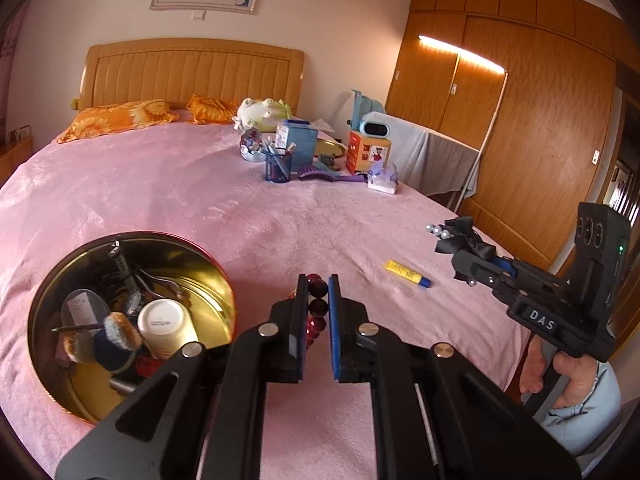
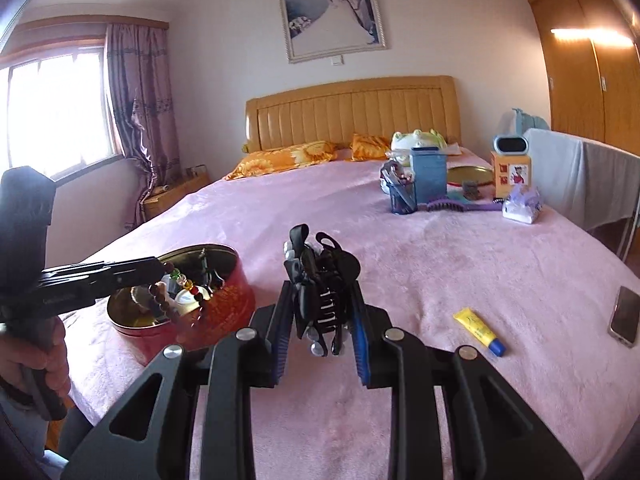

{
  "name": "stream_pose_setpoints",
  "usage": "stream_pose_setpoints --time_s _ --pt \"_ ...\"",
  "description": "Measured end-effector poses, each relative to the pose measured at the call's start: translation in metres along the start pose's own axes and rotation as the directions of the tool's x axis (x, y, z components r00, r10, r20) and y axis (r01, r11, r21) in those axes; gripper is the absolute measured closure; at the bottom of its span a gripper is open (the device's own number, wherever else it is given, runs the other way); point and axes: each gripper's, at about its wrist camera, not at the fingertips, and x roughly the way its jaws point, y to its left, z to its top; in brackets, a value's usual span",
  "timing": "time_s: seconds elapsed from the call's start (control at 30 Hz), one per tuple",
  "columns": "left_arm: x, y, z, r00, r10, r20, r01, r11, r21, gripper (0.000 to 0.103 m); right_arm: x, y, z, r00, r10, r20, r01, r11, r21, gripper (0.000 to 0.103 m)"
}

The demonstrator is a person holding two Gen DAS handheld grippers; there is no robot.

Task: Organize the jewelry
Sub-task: 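Carry the bracelet into the tin with the left tool while the right tool carries the black clip over it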

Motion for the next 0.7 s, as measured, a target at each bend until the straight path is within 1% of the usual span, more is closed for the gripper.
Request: stream_pose_setpoints --time_s 0.2,0.33,0.4,0.47,0.57,0.7 --pt "-0.046 0.063 -0.005 0.994 0.083 0.073 -0.077 0.994 -0.083 0.093 0.023 0.055 0.008 0.995 0.092 -0.05 -0.094 0.994 -0.048 0.075" --pt "-0.065 0.102 -0.014 0.986 0.143 0.085 -0.131 0.982 -0.137 0.093 0.05 0.1 0.014 0.981 0.157 -0.11 -0.167 0.982 -0.092 0.075" --pt "-0.068 0.117 -0.015 0.985 0.152 0.084 -0.138 0.979 -0.149 0.093 0.065 0.124 0.014 0.975 0.168 -0.142 -0.187 0.974 -0.126 0.075" --pt "-0.066 0.128 -0.018 0.985 0.156 0.069 -0.144 0.977 -0.157 0.093 0.08 0.145 0.011 0.967 0.184 -0.174 -0.209 0.968 -0.142 0.075" --pt "-0.062 0.138 -0.029 0.989 0.145 0.04 -0.137 0.977 -0.165 0.093 0.093 0.165 0.003 0.958 0.197 -0.209 -0.231 0.961 -0.153 0.075" --pt "-0.045 0.145 -0.043 0.99 0.137 -0.034 -0.141 0.978 -0.155 0.093 0.1 0.176 -0.006 0.949 0.202 -0.243 -0.243 0.958 -0.154 0.075"
